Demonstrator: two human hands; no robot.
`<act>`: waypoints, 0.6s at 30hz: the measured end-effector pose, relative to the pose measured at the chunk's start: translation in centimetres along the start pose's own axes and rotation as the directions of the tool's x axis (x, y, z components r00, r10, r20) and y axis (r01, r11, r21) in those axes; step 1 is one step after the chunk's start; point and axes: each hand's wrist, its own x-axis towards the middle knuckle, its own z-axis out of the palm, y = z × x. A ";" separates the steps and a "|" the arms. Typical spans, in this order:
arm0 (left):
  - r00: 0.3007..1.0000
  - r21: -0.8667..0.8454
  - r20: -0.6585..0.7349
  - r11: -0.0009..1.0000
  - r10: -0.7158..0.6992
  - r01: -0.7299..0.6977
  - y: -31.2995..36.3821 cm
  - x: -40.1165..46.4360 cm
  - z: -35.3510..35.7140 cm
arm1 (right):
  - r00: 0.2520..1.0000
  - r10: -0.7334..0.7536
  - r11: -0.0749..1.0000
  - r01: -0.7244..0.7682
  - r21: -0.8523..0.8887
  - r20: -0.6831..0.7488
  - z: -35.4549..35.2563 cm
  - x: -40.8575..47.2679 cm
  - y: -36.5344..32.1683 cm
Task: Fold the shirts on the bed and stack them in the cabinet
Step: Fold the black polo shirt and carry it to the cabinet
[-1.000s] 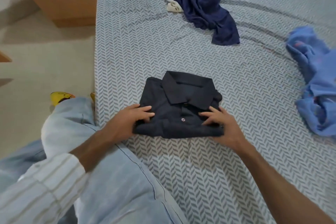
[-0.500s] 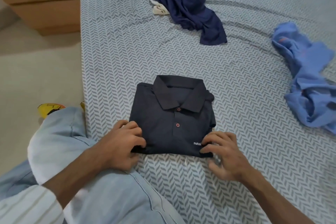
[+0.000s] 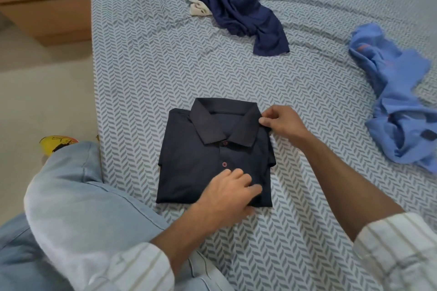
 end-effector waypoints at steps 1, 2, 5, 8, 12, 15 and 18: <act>1.000 0.010 0.018 1.000 0.011 -0.011 0.4 0.2 0.3 | 1.000 0.000 1.000 0.000 0.002 0.013 -0.1 0.3 -0.1; 0.999 0.012 0.024 1.000 0.026 -0.026 0.7 0.3 0.7 | 1.000 0.003 1.000 -0.003 0.006 0.016 -0.3 0.5 -0.3; 0.998 -0.018 0.023 0.998 0.054 -0.053 0.9 0.4 1.9 | 1.000 0.028 1.000 -0.028 -0.013 -0.002 0.0 1.2 -0.4; 0.999 -0.075 0.002 0.996 0.045 -0.045 0.6 0.0 2.2 | 0.998 0.052 0.995 -0.054 -0.081 -0.025 0.5 1.2 -0.7; 0.994 -0.298 -0.108 0.954 -0.029 -0.004 -1.3 -0.8 0.5 | 0.963 -0.238 0.959 0.214 -0.185 -0.124 1.1 0.6 -0.6; 0.941 -0.244 -0.296 0.965 -0.163 0.090 -4.7 -0.3 -1.1 | 0.830 -0.552 0.764 0.542 -0.348 0.080 1.7 0.5 -0.5; 0.909 -0.154 -0.221 0.933 -0.353 0.325 -8.3 0.8 -3.2 | 0.855 -0.458 0.675 0.514 -0.530 0.245 2.3 0.4 -1.4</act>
